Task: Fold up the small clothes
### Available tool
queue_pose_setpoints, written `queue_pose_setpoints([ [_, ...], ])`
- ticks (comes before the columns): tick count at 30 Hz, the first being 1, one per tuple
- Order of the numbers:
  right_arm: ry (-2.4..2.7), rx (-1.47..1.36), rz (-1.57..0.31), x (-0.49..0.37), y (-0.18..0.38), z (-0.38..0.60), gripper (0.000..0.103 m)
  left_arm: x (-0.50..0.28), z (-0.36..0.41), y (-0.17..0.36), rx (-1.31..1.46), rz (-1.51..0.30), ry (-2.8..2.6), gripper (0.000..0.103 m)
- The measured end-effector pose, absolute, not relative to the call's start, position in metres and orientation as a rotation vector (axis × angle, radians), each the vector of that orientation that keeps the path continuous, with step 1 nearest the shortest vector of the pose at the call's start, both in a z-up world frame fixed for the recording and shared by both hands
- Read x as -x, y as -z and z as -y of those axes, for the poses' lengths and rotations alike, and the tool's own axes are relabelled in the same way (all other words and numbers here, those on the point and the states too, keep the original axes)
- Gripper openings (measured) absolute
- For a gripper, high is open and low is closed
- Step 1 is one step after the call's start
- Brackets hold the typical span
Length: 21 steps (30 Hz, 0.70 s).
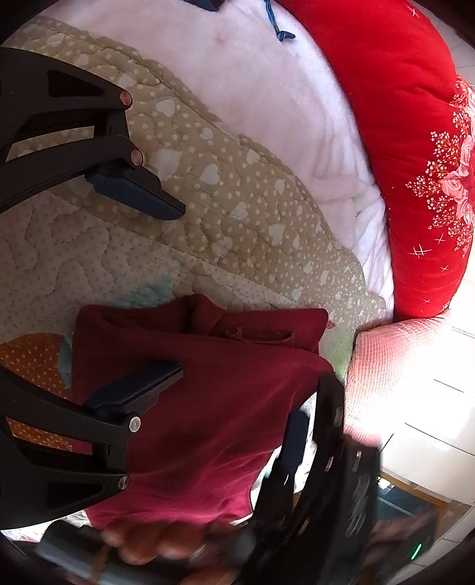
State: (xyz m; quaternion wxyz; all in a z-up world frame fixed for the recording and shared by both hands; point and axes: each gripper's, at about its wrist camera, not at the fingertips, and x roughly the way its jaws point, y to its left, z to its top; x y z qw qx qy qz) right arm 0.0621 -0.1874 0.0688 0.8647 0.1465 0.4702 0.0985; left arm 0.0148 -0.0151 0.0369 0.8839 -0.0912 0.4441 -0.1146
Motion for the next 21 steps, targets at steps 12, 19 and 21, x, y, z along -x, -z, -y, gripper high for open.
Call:
queue_pose_setpoints([
  [12, -0.219, -0.131, -1.052, -0.107, -0.041, 0.161, 0.009, -0.023, 0.013, -0.033, 0.211, -0.94, 0.245, 0.08],
  [19, -0.233, -0.131, -1.05, -0.107, -0.027, 0.157, 0.013, -0.024, 0.016, -0.033, 0.199, -0.936, 0.238, 0.081],
  [21, -0.265, -0.187, -1.05, -0.101, -0.037, 0.164, 0.027, -0.023, 0.017, -0.033, 0.193, -0.933, 0.236, 0.081],
])
